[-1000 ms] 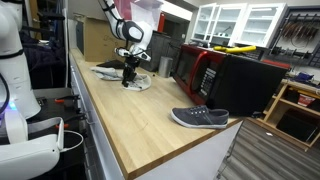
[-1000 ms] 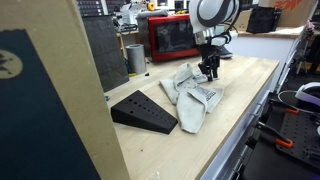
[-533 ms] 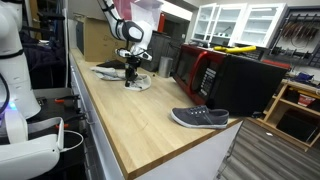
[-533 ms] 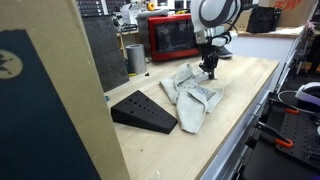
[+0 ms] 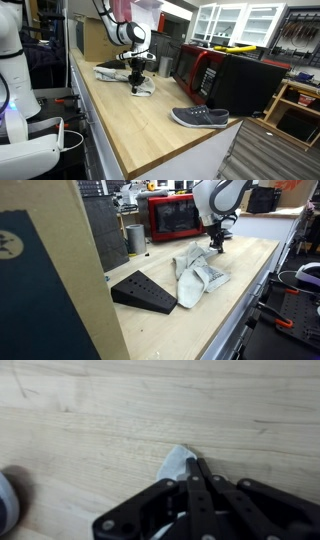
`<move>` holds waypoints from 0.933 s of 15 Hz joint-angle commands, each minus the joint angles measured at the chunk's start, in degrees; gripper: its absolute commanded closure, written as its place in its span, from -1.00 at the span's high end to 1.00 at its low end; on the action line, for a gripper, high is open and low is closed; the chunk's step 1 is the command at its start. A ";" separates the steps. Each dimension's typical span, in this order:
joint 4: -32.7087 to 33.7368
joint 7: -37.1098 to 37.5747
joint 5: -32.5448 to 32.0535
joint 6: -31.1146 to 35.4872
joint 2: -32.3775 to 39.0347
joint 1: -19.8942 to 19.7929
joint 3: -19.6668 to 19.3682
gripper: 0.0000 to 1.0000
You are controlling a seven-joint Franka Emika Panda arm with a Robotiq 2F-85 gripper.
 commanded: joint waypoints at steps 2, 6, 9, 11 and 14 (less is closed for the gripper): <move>0.74 2.02 -14.89 -0.38 3.37 -1.41 -3.93 -0.99; 0.40 -6.01 -26.04 -0.09 3.52 -4.56 -5.43 -0.99; 1.35 -15.73 -31.93 0.91 3.54 -8.23 -6.23 -0.99; 1.73 -21.23 -29.67 0.44 2.27 -10.22 -5.54 -0.46; 2.79 -29.09 -17.12 -2.27 0.17 -11.60 -3.58 -0.16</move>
